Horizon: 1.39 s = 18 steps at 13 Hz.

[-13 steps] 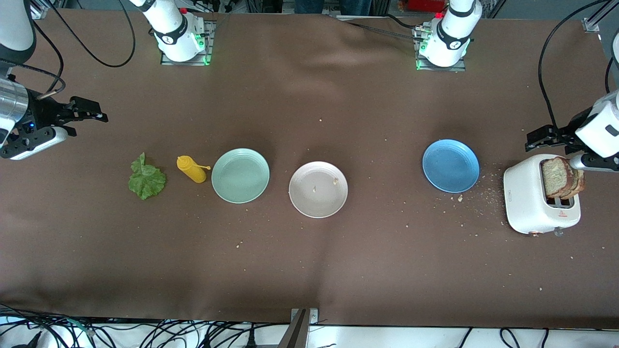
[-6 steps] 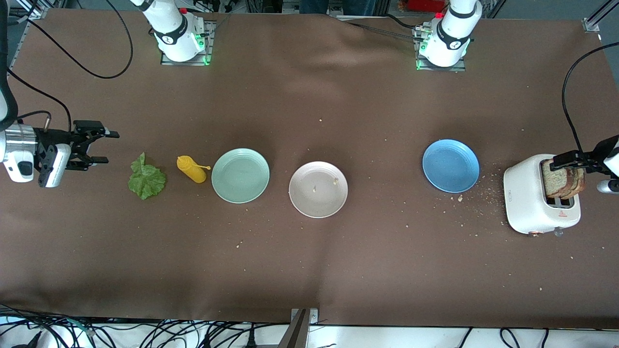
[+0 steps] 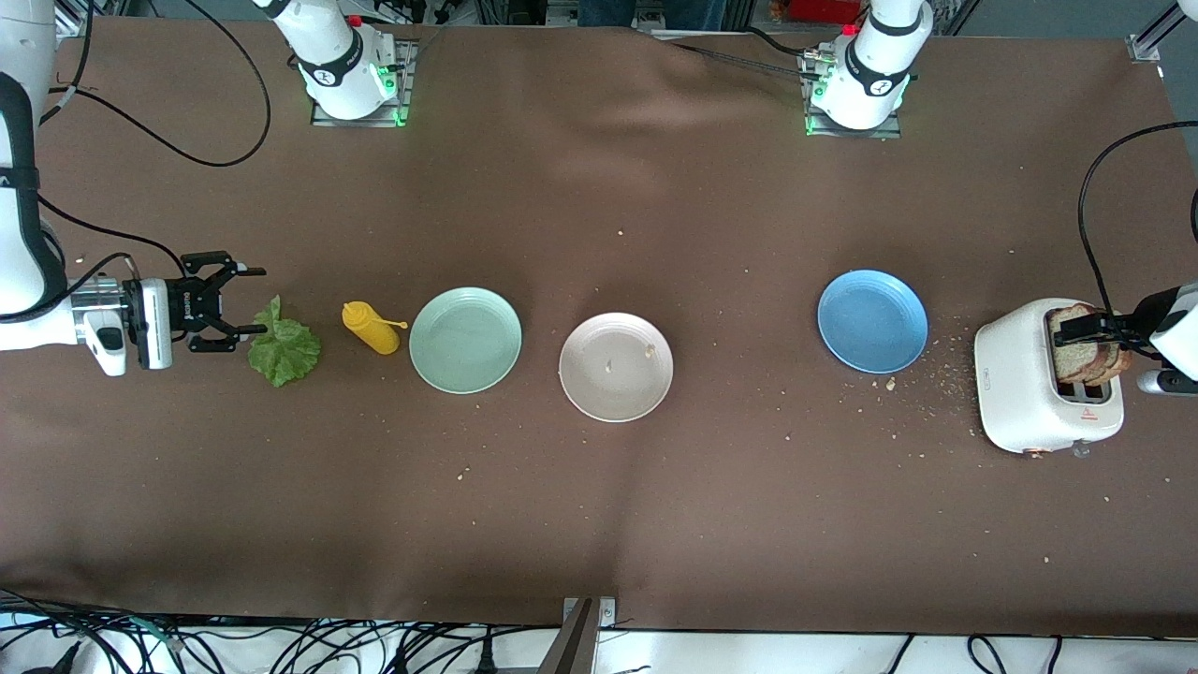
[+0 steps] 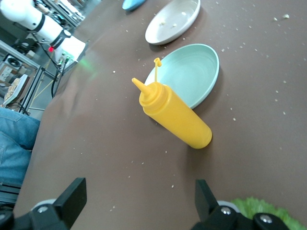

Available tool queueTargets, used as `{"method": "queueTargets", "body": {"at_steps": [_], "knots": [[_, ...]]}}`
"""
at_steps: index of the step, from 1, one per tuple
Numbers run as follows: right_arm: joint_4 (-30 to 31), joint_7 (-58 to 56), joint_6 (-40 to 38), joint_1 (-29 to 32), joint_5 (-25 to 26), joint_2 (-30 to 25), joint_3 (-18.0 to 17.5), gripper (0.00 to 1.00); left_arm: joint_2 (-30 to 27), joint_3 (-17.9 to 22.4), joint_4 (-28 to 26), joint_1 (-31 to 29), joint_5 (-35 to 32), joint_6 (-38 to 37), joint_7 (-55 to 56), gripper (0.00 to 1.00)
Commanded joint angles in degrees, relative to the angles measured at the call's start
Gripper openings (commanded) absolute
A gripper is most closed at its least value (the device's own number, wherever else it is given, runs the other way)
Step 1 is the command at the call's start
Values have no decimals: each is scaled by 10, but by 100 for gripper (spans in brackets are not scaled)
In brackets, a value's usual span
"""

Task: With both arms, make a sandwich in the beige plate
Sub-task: 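Pull bread from the toaster with the left gripper while the right gripper reaches mustard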

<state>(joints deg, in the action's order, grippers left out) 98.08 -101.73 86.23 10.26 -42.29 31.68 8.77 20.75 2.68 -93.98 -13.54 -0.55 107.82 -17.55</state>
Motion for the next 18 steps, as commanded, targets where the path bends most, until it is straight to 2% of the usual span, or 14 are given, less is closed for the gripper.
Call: {"method": "queueTargets", "body": {"at_steps": [1,3,5,6,7,8,10,12,14,15,16,18], "knots": [[-8,-90,-28,11,-54,34,-5,99,21,-7,10,-10,11,10,-17,93],[-8,-165,-30,11,-88,52,-5,99,28,-7,10,-15,11,13,-17,64],[-8,-253,-42,11,-143,92,-7,99,31,-6,9,-15,10,10,-18,21],[-8,-287,-44,9,-165,107,-9,99,31,-6,11,-15,5,6,-19,4],[-8,-308,-48,9,-182,120,-10,99,28,-7,13,-15,0,6,-16,0],[-8,-316,-51,8,-200,128,-10,99,25,-7,24,-13,-2,1,-15,0],[-8,-318,-56,6,-214,141,-22,99,30,-8,88,-4,-2,-64,-14,0],[-8,-355,-61,6,-240,154,-32,99,29,-9,128,-4,-2,-102,-14,0],[-8,-378,-73,6,-241,174,-45,99,30,-11,162,9,12,-142,-12,0],[-8,-389,-77,5,-241,176,-51,99,29,-12,164,12,44,-157,-9,0],[-9,-392,-77,6,-241,181,-57,99,30,-13,163,18,105,-174,-6,0],[-9,-405,-84,7,-250,189,-64,99,49,-13,155,55,191,-200,1,0]]}}
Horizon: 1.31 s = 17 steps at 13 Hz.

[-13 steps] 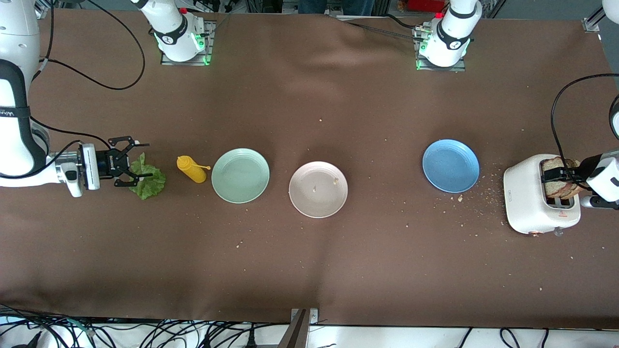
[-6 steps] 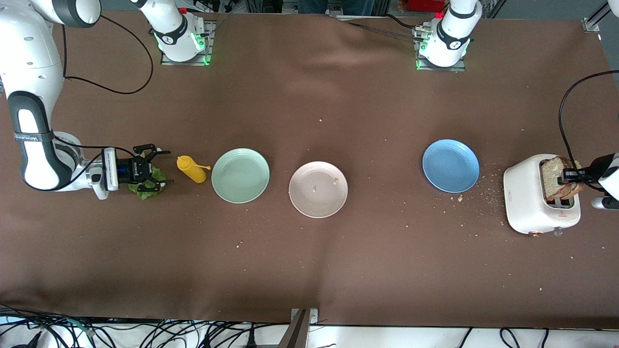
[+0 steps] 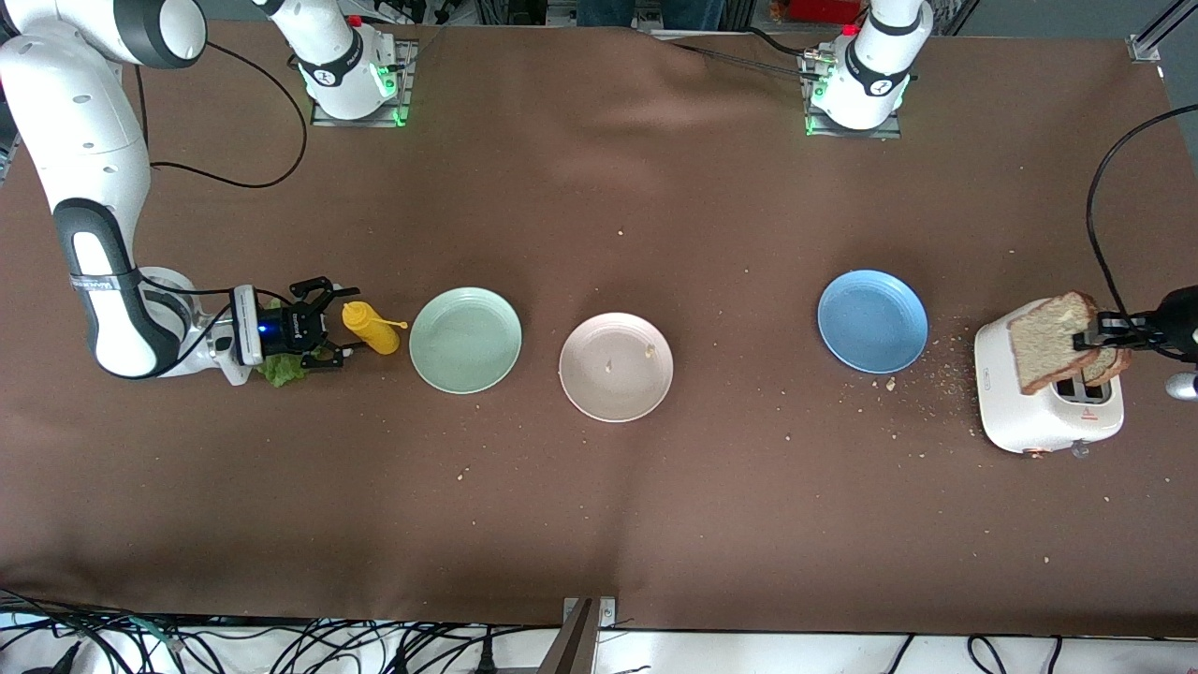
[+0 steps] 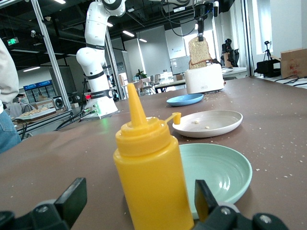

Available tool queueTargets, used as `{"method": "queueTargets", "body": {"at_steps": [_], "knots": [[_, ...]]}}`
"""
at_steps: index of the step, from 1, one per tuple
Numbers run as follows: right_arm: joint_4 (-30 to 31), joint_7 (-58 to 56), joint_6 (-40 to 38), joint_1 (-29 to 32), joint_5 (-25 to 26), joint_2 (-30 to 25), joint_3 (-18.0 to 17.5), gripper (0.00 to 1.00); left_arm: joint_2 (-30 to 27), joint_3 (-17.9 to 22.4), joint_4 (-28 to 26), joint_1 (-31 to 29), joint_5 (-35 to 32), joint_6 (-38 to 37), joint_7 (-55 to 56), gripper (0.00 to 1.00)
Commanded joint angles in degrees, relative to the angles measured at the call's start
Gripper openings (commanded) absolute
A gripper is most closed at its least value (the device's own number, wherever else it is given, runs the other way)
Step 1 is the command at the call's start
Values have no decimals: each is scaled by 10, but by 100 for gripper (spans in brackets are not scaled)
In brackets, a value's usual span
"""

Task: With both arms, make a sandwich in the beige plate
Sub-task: 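Carry the bread to the beige plate while the right gripper lifts the mustard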

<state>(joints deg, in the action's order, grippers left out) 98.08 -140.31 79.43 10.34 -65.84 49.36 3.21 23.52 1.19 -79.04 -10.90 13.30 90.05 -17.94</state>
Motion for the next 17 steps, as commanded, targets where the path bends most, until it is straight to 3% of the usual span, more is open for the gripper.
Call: {"method": "queueTargets", "body": {"at_steps": [1,2,3,4,5,6,7,9,11,13,17], "knots": [[-9,-29,-19,5,-16,18,-9,97,44,1,6,57,89,-26,5,0],[-11,-33,-19,5,-16,19,-9,91,70,1,6,82,136,-26,6,0],[-12,-34,-19,5,-15,20,-9,73,99,1,10,110,178,-26,7,0],[-12,-34,-23,6,-15,20,-9,41,124,0,12,141,203,-23,12,0],[-15,-34,-29,6,-13,19,-8,18,145,1,15,169,222,-15,14,0],[-17,-32,-31,8,-10,18,-7,5,158,1,14,191,253,15,22,0],[-21,-30,-31,10,-9,18,-7,0,171,1,14,215,282,41,66,0],[-36,-14,-58,11,2,14,-2,0,184,1,14,256,336,115,169,0],[-96,61,-97,11,52,9,9,0,188,1,14,279,373,149,223,0],[-152,107,-122,10,89,8,9,0,194,1,14,295,420,156,234,0],[-176,230,-121,-10,91,-22,5,0,216,0,13,344,462,255,235,0]]}}
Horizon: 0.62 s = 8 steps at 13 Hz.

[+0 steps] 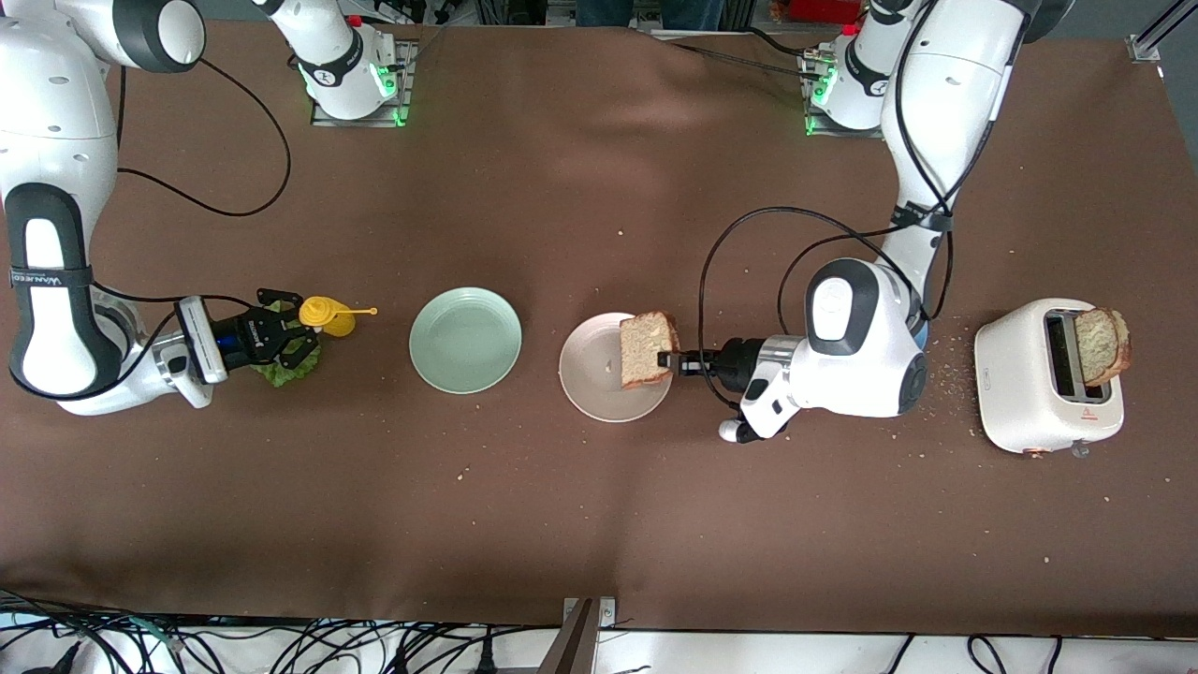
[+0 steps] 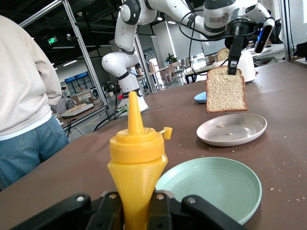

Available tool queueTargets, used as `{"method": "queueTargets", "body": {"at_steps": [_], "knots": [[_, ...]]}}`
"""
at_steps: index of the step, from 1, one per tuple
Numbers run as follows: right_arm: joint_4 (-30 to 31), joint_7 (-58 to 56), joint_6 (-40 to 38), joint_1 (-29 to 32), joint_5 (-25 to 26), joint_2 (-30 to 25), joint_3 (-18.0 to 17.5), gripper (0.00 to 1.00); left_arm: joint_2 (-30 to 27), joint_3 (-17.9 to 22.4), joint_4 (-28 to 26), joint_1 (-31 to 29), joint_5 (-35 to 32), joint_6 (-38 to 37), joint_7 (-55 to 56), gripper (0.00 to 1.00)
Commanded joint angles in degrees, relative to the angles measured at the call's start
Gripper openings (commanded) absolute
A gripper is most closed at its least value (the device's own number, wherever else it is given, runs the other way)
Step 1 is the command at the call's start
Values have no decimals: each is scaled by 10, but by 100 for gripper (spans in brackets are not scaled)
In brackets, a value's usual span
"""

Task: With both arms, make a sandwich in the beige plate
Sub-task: 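Carry the bread to the beige plate while the right gripper lifts the mustard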

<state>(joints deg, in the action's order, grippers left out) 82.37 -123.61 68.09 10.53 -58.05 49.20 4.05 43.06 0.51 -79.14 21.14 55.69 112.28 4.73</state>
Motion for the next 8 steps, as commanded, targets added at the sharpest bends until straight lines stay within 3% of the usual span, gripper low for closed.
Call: {"method": "queueTargets", "body": {"at_steps": [1,5,6,7,8], "knots": [[-43,97,-8,-23,21,-21,-2,0,23,7,14,35,43,45,8,0],[-113,219,-4,-61,58,-21,0,0,43,7,10,67,45,103,5,0],[-130,252,-3,-71,66,-21,1,0,47,7,9,73,44,124,1,8],[-146,276,-4,-76,80,-21,-1,0,50,7,9,72,36,127,1,47],[-158,299,-4,-82,86,-21,-2,0,50,12,9,74,23,128,2,92]]}}
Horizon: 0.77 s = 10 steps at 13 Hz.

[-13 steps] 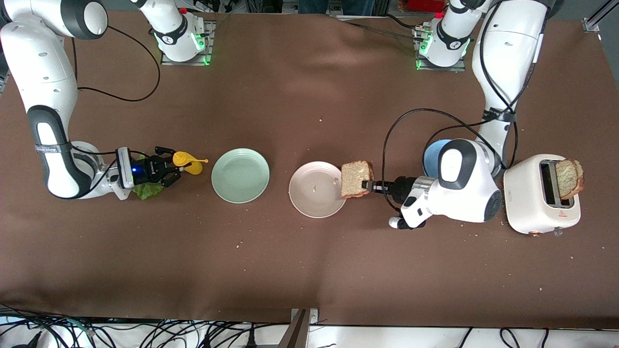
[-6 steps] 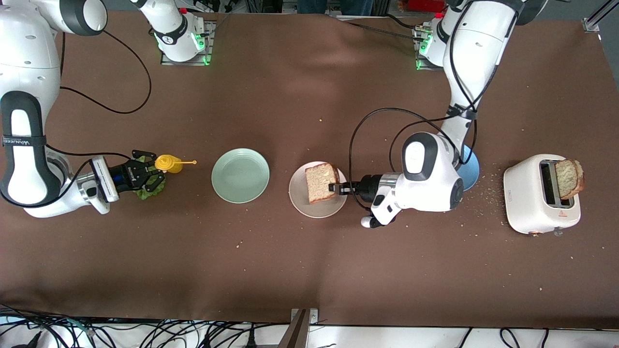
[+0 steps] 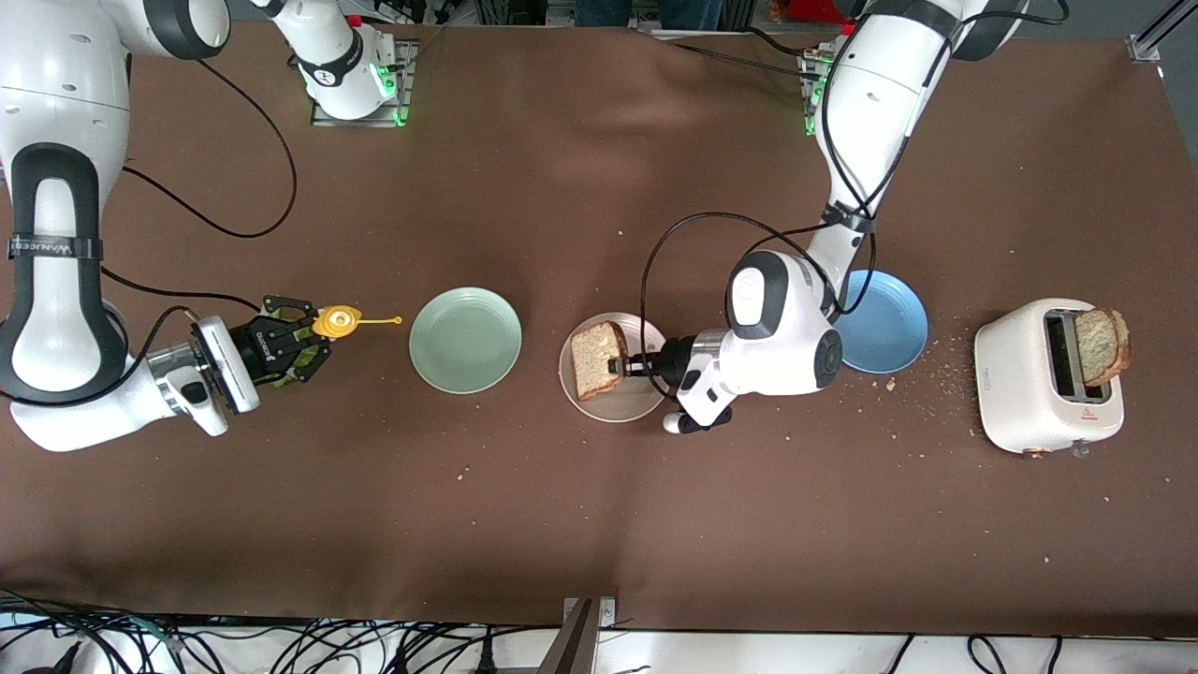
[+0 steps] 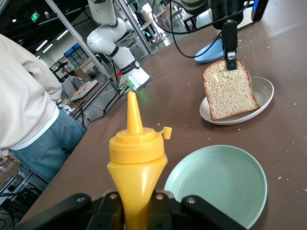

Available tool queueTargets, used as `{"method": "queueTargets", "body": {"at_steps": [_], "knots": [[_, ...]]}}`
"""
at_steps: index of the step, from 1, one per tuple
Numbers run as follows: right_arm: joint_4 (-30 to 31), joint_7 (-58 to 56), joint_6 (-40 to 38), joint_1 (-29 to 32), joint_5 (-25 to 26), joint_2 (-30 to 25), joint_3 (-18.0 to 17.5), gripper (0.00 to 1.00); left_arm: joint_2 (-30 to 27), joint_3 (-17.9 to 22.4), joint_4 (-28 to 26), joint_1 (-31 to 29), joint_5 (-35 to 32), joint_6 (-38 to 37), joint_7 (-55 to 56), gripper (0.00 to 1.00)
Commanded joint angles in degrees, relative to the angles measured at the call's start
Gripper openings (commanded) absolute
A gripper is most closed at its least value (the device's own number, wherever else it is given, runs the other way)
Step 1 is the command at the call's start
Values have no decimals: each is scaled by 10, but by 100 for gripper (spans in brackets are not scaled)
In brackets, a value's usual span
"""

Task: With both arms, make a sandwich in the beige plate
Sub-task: 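Lay the bread on the beige plate and open the left gripper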

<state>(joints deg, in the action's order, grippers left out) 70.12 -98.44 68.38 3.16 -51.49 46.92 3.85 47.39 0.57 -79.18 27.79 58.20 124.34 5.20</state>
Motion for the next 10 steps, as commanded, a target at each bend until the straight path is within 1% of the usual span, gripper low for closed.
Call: {"method": "queueTargets", "body": {"at_steps": [1,2,3,5,6,8,10], "knots": [[-40,70,-6,-17,23,2,3,0,7,15,9,10,-53,8,-2,100],[-44,91,3,-26,30,2,4,0,6,15,10,8,-113,8,3,100],[-49,115,16,-38,38,2,4,0,2,15,10,3,-142,7,6,100],[-63,149,29,-64,49,1,5,0,-3,18,6,-18,-156,0,5,100],[-67,166,34,-70,53,1,4,0,-11,21,4,-21,-178,-5,6,100],[-69,193,46,-84,56,1,5,0,-28,43,5,-40,-239,-64,5,100],[-77,226,67,-109,83,-2,4,0,-57,61,10,-73,-300,-150,3,100]]}}
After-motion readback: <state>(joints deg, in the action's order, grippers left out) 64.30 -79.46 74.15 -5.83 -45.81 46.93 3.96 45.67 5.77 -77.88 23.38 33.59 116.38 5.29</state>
